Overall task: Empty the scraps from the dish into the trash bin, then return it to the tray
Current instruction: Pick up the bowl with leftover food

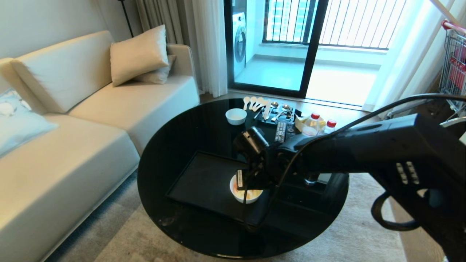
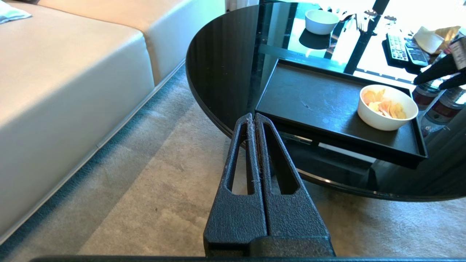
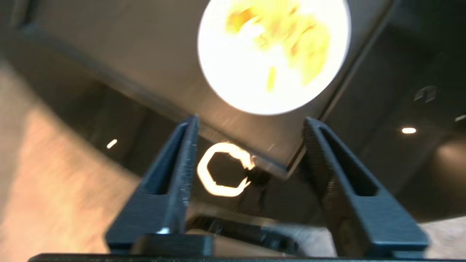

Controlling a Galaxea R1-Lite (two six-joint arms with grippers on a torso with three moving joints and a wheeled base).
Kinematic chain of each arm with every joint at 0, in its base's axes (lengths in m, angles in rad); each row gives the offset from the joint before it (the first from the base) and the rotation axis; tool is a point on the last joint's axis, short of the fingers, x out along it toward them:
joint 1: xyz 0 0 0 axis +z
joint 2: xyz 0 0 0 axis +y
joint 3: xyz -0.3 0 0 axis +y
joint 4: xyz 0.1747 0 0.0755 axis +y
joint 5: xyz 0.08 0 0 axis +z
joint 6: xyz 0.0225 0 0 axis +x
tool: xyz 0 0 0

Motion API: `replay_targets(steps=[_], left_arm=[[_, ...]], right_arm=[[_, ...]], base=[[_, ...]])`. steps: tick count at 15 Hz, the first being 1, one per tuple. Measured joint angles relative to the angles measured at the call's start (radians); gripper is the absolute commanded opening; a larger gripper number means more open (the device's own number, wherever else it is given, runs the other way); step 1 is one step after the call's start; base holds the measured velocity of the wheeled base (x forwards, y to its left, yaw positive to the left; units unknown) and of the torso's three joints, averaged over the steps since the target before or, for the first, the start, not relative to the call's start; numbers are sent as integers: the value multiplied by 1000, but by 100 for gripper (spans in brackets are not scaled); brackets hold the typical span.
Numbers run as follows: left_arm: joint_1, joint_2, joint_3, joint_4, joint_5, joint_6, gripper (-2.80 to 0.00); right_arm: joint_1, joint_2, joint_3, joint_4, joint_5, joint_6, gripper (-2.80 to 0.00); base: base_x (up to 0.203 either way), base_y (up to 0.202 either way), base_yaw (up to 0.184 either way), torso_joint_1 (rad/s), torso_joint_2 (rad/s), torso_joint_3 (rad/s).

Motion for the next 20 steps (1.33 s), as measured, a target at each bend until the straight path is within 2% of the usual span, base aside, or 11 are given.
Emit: replay_targets(steps=[3, 7, 16, 20], left_arm=[[0, 0, 0, 0, 0, 0, -280], [0, 0, 0, 0, 0, 0, -280], [0, 0, 0, 0, 0, 0, -280], [0, 0, 0, 0, 0, 0, -280]], right_arm=[[-4, 65, -35, -1, -104, -1, 0], [-28, 104, -65, -1, -175, -2, 0], [-107, 171, -121, -4, -186, -8, 0], [-115, 198, -121, -3, -187, -10, 0]], base=[[0, 0, 0, 0, 0, 0], [0, 0, 0, 0, 0, 0], [0, 0, 0, 0, 0, 0], [0, 0, 0, 0, 0, 0]])
